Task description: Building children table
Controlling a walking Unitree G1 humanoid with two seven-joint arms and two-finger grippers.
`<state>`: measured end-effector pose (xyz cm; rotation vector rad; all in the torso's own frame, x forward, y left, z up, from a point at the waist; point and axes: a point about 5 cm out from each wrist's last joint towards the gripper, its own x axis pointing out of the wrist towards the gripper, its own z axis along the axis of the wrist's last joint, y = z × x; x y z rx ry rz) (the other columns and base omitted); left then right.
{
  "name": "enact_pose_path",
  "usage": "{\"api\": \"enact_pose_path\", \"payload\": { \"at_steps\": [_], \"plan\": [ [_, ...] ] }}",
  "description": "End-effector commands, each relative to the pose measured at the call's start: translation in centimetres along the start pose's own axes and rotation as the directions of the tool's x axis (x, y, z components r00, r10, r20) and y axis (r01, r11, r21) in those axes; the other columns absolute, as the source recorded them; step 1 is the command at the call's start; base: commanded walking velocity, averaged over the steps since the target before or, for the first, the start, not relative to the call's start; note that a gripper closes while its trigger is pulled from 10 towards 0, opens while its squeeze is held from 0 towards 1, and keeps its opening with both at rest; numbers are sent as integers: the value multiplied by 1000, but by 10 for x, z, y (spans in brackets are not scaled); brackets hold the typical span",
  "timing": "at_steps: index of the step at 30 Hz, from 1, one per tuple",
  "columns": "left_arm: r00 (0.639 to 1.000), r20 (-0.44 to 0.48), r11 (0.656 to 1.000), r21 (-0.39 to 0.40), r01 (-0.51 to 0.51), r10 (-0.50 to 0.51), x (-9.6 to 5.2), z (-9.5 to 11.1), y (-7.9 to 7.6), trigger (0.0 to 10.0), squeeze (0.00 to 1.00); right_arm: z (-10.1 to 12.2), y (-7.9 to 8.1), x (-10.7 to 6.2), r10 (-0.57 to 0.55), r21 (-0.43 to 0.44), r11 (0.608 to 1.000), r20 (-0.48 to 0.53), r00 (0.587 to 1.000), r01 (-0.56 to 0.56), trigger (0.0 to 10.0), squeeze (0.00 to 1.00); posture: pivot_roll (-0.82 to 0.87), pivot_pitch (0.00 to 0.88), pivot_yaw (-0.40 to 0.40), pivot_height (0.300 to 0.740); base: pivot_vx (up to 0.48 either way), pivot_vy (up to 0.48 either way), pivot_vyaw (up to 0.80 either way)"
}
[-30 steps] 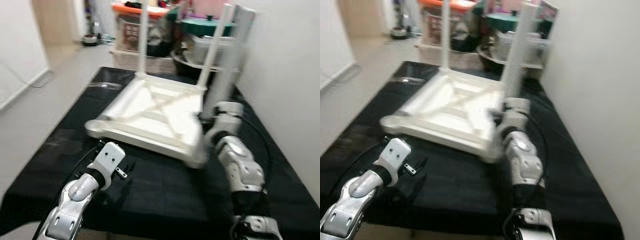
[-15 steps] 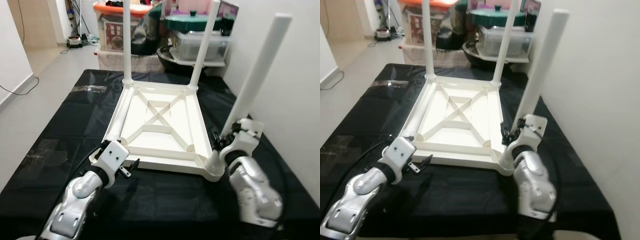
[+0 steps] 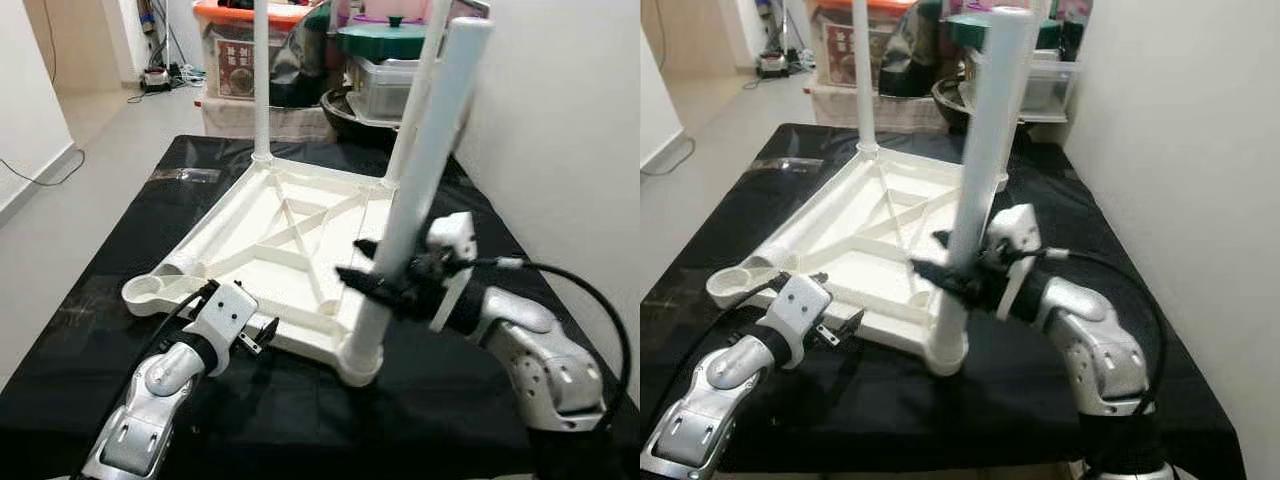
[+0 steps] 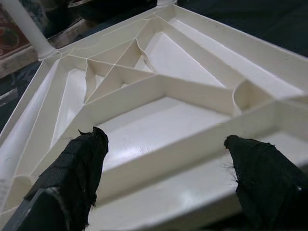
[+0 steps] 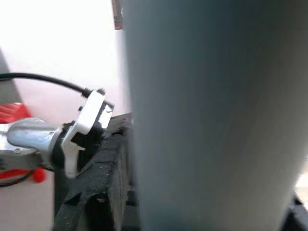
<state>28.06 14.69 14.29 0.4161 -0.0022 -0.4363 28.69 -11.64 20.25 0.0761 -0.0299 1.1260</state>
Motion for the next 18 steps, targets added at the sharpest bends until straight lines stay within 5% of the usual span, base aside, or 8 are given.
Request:
{"api": "enact_pose_path", "payload": {
  "at_steps": [1, 6, 7, 10, 11, 13, 17, 18],
  "plan": [
    [1000, 0, 1000, 6, 2, -2, -2, 0, -1, 10000, 0, -10, -1, 8, -12, 25, 1000, -30, 999, 13, 0, 0, 92, 0, -132, 740, 0, 0, 0],
    [1000, -5, 1000, 7, 1, -1, -5, -1, 1, 10000, 0, -26, -38, 7, -483, 45, 870, -117, 868, 490, 0, 0, 91, 0, -127, 740, 0, 0, 0],
    [1000, -5, 1000, 6, 2, -2, -5, -1, 0, 10000, 0, -36, -56, -6, -695, 58, 699, -179, 697, 712, 0, 0, 82, 0, -122, 740, 0, 0, 0],
    [1000, -6, 1000, 6, 3, -3, -5, -1, 0, 10000, 0, -44, -64, -17, -799, 57, 559, -229, 556, 827, 0, 0, 82, 0, -122, 740, 0, 0, 0],
    [1000, -6, 1000, 5, 5, -5, -4, -1, 0, 10000, 0, -55, -71, -38, -891, 46, 351, -289, 349, 935, 0, 0, 80, 0, -120, 740, 0, 0, 0],
    [1000, -5, 1000, 3, 7, -7, -4, -1, -1, 10000, 0, -65, -67, -58, -928, 27, 182, -326, 180, 983, 0, 0, 77, 0, -115, 740, 0, 0, 0],
    [1000, -6, 1000, -1, 11, -11, -4, -2, -3, 10000, 0, -74, -48, -67, -936, 0, 111, -335, 104, 994, 0, 0, 55, 0, -100, 740, 0, 0, 0],
    [1000, -8, 1000, -4, 17, -17, -4, -3, -4, 10000, 0, -67, -38, -53, -936, 10, 233, -270, 227, 973, 10000, 0, 41, 0, -92, 740, 0, 0, 0]
  ]
}}
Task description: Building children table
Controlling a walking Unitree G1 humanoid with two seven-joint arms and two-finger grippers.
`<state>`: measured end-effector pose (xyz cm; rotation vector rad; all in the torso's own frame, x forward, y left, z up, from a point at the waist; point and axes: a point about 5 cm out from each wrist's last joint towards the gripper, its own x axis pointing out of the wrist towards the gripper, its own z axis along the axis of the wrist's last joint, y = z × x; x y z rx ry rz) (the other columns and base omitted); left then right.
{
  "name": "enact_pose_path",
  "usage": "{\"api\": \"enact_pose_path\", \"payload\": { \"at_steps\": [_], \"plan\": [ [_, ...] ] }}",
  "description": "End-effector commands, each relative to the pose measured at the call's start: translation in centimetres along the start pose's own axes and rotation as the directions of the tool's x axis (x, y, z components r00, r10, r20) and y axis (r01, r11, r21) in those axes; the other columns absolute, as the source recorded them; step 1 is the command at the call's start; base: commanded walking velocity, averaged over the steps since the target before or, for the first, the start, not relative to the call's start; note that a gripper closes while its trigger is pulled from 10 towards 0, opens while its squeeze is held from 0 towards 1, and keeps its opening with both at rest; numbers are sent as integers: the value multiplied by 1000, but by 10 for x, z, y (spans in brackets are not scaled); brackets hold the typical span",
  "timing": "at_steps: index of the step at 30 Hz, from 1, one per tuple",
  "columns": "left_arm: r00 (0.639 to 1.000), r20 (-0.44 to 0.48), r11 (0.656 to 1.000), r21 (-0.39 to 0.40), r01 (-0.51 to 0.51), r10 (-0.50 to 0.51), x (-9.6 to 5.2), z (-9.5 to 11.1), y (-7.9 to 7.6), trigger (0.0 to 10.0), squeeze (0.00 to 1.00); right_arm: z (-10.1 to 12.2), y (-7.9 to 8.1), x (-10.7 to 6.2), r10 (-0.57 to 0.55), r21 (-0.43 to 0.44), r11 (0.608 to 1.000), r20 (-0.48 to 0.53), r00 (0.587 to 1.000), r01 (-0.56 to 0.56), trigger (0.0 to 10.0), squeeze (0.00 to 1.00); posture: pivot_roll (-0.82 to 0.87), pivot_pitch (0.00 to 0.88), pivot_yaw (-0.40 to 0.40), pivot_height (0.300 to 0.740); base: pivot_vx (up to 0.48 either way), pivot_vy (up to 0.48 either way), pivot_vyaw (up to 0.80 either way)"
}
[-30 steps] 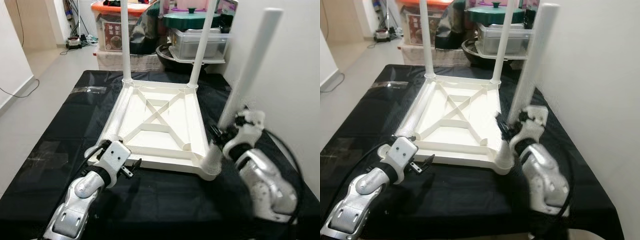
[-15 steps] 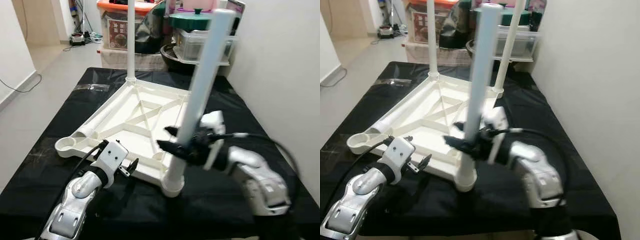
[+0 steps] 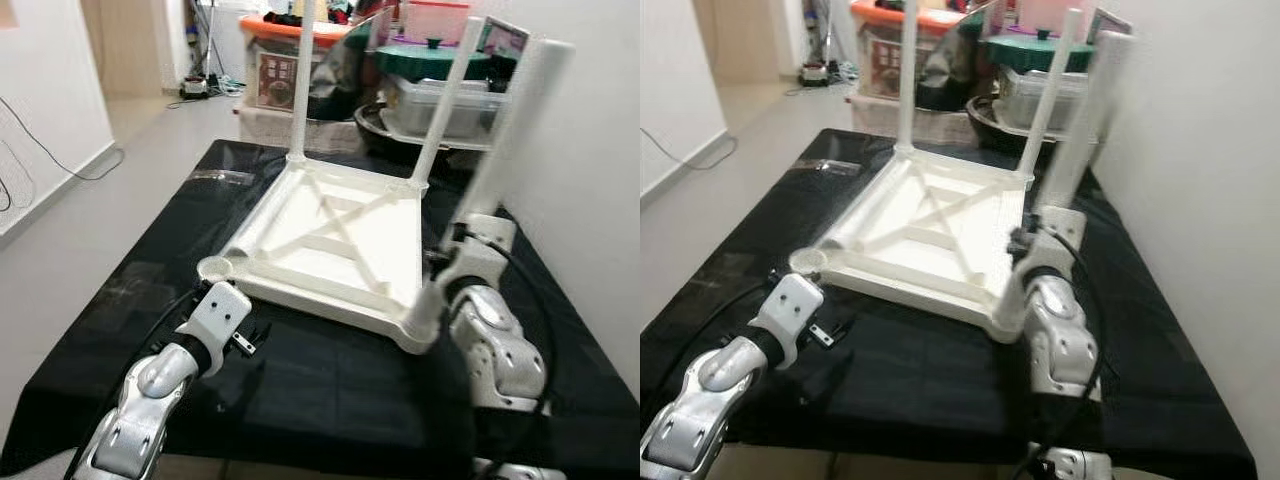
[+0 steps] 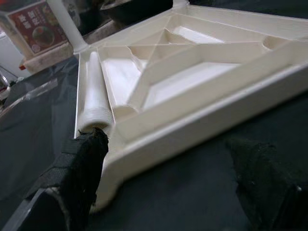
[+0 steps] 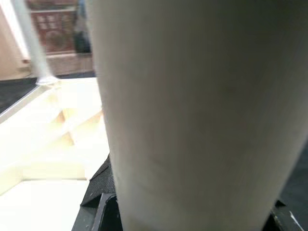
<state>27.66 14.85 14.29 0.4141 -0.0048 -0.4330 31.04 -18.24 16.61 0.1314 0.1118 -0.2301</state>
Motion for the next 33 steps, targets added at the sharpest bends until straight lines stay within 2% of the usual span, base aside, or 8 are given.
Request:
{"api": "enact_pose_path", "payload": {
  "at_steps": [1, 4, 7, 11, 12, 24, 31, 33],
  "plan": [
    [1000, -10, 1000, -2, 21, -21, 0, -2, -4, 10000, 0, -37, 0, -10, 15, -39, 999, -179, 984, -22, 10000, 0, 41, 0, -92, 740, 0, 0, 0],
    [999, -11, 1000, -5, 30, -30, 1, -3, -6, 10000, 0, -24, 26, -20, 234, -52, 970, -83, 969, -239, 10000, 0, 36, 0, -91, 740, 0, 0, 0],
    [999, -7, 999, -5, 34, -34, 3, -2, -7, 10000, 0, -9, 33, -21, 371, 7, 928, 1, 928, -371, 10000, 1000, 38, 0, -93, 740, 0, 0, 0],
    [999, -4, 999, -5, 32, -32, 4, -1, -6, 10000, 0, 14, 33, -10, 519, -38, 855, 43, 854, -518, 10000, 878, 42, 0, -97, 740, 0, 0, 0],
    [1000, -4, 1000, -5, 30, -30, 4, -1, -5, 10000, 0, 18, 33, -9, 546, -40, 838, 52, 836, -545, 10000, 0, 46, 0, -101, 740, 0, 0, 0],
    [1000, 4, 1000, 4, 2, -2, 4, 0, -1, 10000, 0, 25, 52, -40, 987, -167, 113, -93, 130, -979, 10000, 0, 85, 0, -135, 740, 0, 0, 0],
    [1000, 2, 1000, 5, -3, 3, 2, 0, 0, 10000, 0, 16, 60, -49, 995, -118, 55, -78, 64, -992, 0, 0, 102, 0, -142, 740, 0, 0, 0],
    [1000, -1, 1000, 7, 1, -1, 0, -1, -1, 10000, 0, 0, 59, -27, 930, -116, 332, -127, 345, -936, 0, 0, 89, 0, -129, 740, 0, 0, 0]
  ]
}}
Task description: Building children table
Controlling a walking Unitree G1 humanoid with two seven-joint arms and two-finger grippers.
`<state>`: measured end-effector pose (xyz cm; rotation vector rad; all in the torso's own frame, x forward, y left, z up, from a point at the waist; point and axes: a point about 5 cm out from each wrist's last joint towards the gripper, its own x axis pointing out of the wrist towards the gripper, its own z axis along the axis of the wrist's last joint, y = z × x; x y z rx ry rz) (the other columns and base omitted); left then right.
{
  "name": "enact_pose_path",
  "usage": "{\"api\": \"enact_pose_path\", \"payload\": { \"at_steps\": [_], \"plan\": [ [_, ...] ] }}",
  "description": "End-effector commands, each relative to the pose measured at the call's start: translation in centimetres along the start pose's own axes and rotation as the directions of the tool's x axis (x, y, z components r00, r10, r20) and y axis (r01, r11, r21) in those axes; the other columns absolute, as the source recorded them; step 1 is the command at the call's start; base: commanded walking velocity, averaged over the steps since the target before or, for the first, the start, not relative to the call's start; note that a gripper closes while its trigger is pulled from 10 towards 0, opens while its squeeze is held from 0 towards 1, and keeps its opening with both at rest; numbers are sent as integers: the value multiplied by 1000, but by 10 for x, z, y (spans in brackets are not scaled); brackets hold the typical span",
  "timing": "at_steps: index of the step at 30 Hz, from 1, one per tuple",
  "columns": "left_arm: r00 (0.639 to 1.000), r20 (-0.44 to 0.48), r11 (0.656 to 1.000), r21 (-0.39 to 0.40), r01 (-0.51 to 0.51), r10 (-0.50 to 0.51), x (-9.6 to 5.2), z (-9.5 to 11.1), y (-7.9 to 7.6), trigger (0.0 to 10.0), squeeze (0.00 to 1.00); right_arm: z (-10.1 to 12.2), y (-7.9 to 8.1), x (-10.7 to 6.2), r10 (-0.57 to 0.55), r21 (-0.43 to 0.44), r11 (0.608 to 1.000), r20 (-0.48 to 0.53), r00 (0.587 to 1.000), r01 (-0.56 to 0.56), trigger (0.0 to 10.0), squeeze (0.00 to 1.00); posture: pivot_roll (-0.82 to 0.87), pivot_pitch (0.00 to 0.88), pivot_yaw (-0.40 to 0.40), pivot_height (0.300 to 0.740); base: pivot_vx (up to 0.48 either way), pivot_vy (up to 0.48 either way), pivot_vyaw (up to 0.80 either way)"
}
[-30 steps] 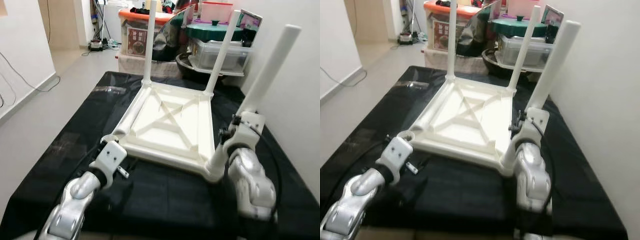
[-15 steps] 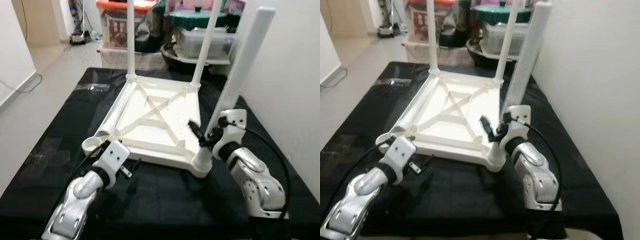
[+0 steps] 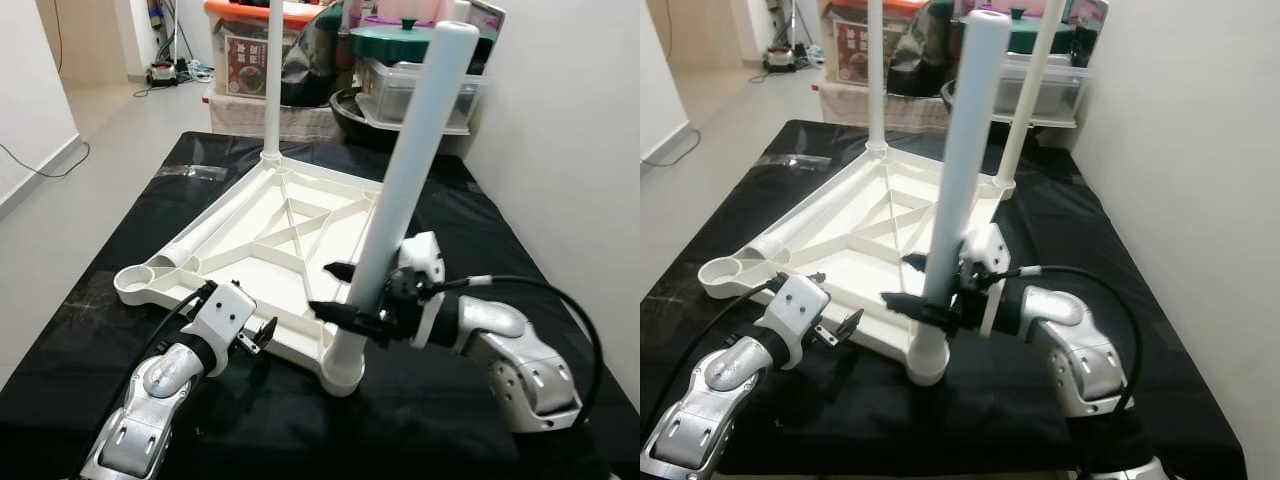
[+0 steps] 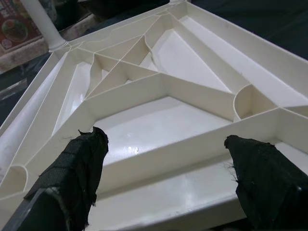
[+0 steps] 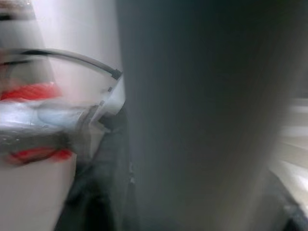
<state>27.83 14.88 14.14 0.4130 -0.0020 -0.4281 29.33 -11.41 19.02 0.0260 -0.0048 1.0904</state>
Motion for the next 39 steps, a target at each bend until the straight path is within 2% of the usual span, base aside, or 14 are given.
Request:
{"api": "enact_pose_path", "payload": {
  "at_steps": [1, 4, 5, 7, 8, 10, 13, 14, 18, 19, 21, 22, 29, 39],
  "plan": [
    [1000, 1, 1000, 10, 8, -8, -1, 0, -1, 10000, 0, -24, -22, -3, -268, 20, 962, -131, 954, 273, 0, 0, 89, 0, -129, 740, 0, 0, 0],
    [1000, 1, 1000, 10, 11, -11, -1, 0, -2, 10000, 0, -38, -42, -11, -525, 34, 839, -212, 824, 543, 0, 0, 84, 0, -124, 740, 0, 0, 0],
    [1000, 2, 1000, 11, 12, -12, 0, 0, -2, 10000, 0, -47, -53, -18, -650, 35, 731, -271, 710, 682, 0, 0, 84, 0, -124, 740, 0, 0, 0],
    [1000, 3, 1000, 9, 17, -17, 0, 1, -3, 10000, 0, -64, -65, -57, -884, -8, 349, -336, 326, 937, 0, 0, 73, 0, -114, 740, 0, 0, 0],
    [1000, 3, 1000, 9, 17, -17, 0, 1, -3, 10000, 0, -64, -65, -57, -884, -8, 349, -336, 326, 937, 0, 0, 73, 0, -114, 740, 0, 0, 0],
    [1000, 2, 1000, 8, 22, -22, 0, 0, -4, 10000, 0, -71, -55, -81, -926, -49, 158, -355, 131, 986, 0, 0, 68, 0, -112, 740, 0, 0, 0],
    [1000, 2, 1000, 8, 24, -24, 0, 0, -4, 10000, 0, -71, -52, -83, -927, -53, 143, -358, 114, 988, 0, 0, 67, 0, -111, 740, 0, 0, 0],
    [999, 0, 999, 4, 32, -32, 1, -1, -5, 10000, 0, -63, -32, -58, -909, -14, 311, -298, 293, 950, 10000, 0, 49, 0, -94, 740, 0, 0, 0],
    [999, 1, 999, 3, 40, -40, 2, 0, -7, 10000, 0, -47, -21, -42, -890, 43, 418, -182, 419, 907, 10000, 133, 49, 0, -93, 740, 0, 0, 0],
    [999, 2, 999, 3, 41, -41, 3, 0, -7, 10000, 0, -45, -22, -39, -872, 80, 453, -169, 460, 888, 10000, 1000, 51, 0, -94, 740, 0, 0, 0],
    [999, 2, 999, 4, 41, -41, 3, 0, -7, 10000, 0, -43, -23, -35, -856, 107, 479, -163, 491, 871, 10000, 1000, 51, 0, -94, 740, 0, 0, 0],
    [999, 3, 999, 6, 37, -37, 3, 0, -5, 10000, 0, -25, -31, -26, -771, 153, 616, -85, 631, 773, 10000, 0, 54, 0, -99, 740, 0, 0, 0],
    [999, 5, 999, 6, 32, -32, 4, 0, -4, 10000, 0, 8, -24, -24, -316, 43, 948, 53, 947, 314, 10000, 0, 60, 0, -108, 740, 0, 0, 0],
    [1000, 9, 1000, 7, 20, -20, 4, 1, -5, 10000, 0, -10, 10, 3, 88, 8, 996, -12, 996, -88, 10000, 0, 95, 0, -140, 740, 0, 0, 0]
  ]
}}
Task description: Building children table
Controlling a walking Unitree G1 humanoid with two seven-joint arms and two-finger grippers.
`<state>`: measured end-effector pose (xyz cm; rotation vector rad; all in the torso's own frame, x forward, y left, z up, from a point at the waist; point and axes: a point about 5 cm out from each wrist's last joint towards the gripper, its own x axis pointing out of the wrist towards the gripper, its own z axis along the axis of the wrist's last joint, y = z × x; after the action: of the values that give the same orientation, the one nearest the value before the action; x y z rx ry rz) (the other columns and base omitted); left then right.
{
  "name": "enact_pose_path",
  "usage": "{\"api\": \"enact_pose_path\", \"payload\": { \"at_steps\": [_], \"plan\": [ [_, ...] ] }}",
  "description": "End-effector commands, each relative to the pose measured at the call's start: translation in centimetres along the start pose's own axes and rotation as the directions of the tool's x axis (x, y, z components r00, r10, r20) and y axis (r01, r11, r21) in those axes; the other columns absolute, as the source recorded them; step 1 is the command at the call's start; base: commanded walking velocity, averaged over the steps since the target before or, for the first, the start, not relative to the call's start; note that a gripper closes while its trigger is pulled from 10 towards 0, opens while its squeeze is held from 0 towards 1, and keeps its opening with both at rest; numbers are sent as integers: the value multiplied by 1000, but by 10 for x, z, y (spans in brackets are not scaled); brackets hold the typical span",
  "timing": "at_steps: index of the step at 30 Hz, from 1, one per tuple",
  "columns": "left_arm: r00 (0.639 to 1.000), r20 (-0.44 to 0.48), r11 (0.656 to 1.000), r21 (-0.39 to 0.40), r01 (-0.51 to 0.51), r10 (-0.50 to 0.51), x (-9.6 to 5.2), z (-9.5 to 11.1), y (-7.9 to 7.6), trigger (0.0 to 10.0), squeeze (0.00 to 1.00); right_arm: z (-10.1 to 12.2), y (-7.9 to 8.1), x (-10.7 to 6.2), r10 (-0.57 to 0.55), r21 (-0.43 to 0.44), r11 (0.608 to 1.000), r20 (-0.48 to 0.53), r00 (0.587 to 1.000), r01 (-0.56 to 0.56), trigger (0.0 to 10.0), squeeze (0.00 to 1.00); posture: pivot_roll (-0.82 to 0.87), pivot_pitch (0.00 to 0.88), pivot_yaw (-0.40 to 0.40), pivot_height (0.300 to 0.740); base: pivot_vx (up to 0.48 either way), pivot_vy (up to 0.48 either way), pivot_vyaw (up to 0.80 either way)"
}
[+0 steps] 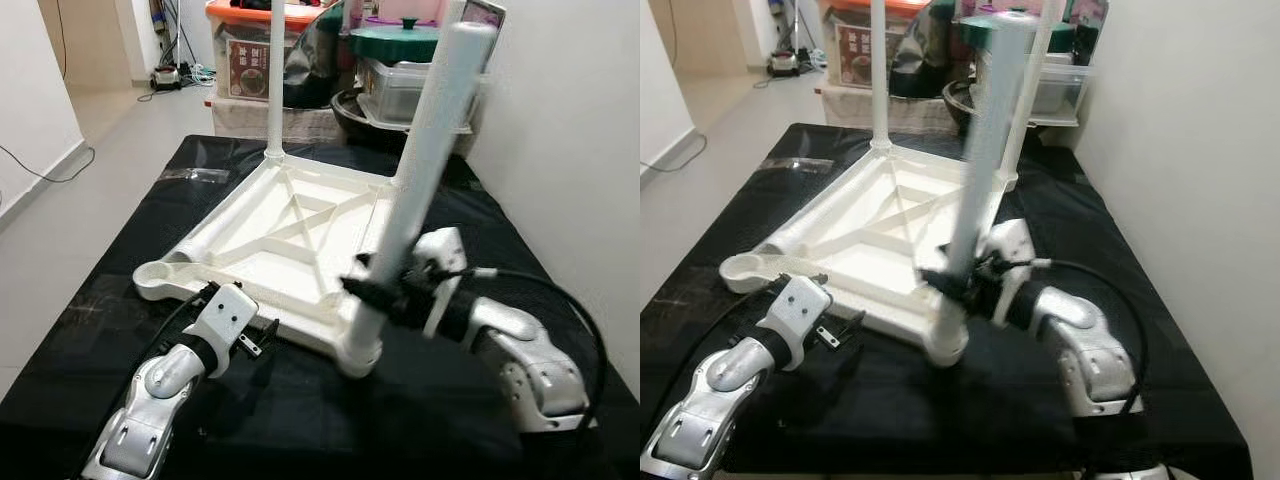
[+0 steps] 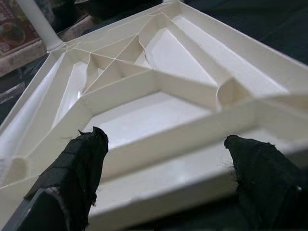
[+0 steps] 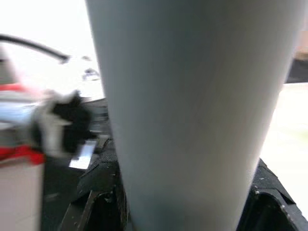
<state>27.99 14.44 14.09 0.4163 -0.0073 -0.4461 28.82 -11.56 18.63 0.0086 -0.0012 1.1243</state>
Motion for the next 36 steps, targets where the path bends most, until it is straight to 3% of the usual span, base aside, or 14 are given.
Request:
{"api": "enact_pose_path", "payload": {
  "at_steps": [1, 3, 4, 7, 9, 11, 15, 19, 20, 21, 23, 26, 27, 36],
  "plan": [
    [1000, 1, 1000, 2, 1, -1, 0, 0, -2, 10000, 0, -7, 7, 11, 70, 25, 997, 11, 997, -70, 10000, 0, 95, 0, -140, 740, 0, 0, 0],
    [1000, 0, 1000, 1, 0, 0, 0, 0, -2, 10000, 0, -7, 8, 12, 80, 29, 996, 17, 997, -80, 10000, 0, 95, 0, -140, 740, 0, 0, 0],
    [1000, -2, 1000, 2, -3, 3, -2, -1, -1, 10000, 0, -9, 2, 15, -6, 55, 998, 27, 1000, 4, 0, 0, 97, 0, -140, 740, 0, 0, 0],
    [1000, -8, 1000, 2, -4, 4, -4, -2, 0, 10000, 0, -25, -18, 15, -322, 74, 942, -60, 945, 326, 0, 0, 92, 0, -136, 740, 0, 0, 0],
    [1000, -11, 1000, -1, 0, 0, -5, -3, -2, 10000, 0, -51, -52, -17, -789, 66, 558, -265, 553, 827, 0, 0, 70, 0, -125, 740, 0, 0, 0],
    [1000, -11, 1000, -1, 0, 0, -5, -3, -2, 10000, 0, -51, -52, -17, -789, 66, 558, -265, 553, 827, 0, 0, 70, 0, -125, 740, 0, 0, 0],
    [1000, -8, 1000, -8, 19, -19, -2, -3, -6, 10000, 0, -78, -46, -72, -914, -15, 99, -396, 85, 995, 0, 0, 41, 0, -97, 740, 0, 0, 0],
    [999, -5, 999, -9, 36, -36, 1, -2, -9, 10000, 0, -84, -28, -69, -896, 46, 151, -415, 157, 987, 2235, 0, 25, 0, -84, 740, 0, 0, 0],
    [999, -2, 999, -8, 43, -43, 2, -2, -9, 10000, 0, -80, -23, -56, -878, 105, 263, -385, 283, 959, 10000, 0, 20, 0, -78, 740, 0, 0, 0],
    [999, 0, 999, -6, 48, -48, 3, -1, -9, 10000, 0, -72, -19, -46, -856, 177, 361, -326, 401, 916, 10000, 725, 20, 0, -77, 740, 0, 0, 0],
    [999, 4, 999, -5, 52, -52, 4, 0, -9, 10000, 0, -53, -17, -33, -803, 241, 519, -193, 564, 820, 10000, 1000, 18, 0, -76, 740, 0, 0, 0],
    [999, 6, 999, -6, 52, -52, 5, 0, -10, 10000, 0, -42, -18, -25, -740, 263, 613, -139, 658, 745, 10000, 1000, 18, 0, -77, 740, 0, 0, 0],
    [999, 7, 999, -6, 50, -50, 5, 0, -10, 10000, 0, -33, -22, -23, -723, 238, 648, -108, 682, 724, 10000, 0, 26, 0, -84, 740, 0, 0, 0],
    [999, 6, 999, -4, 34, -34, 3, 0, -7, 10000, 0, 5, -41, -27, -534, 102, 843, 42, 845, 528, 10000, 0, 55, 0, -109, 740, 0, 0, 0]
  ]
}}
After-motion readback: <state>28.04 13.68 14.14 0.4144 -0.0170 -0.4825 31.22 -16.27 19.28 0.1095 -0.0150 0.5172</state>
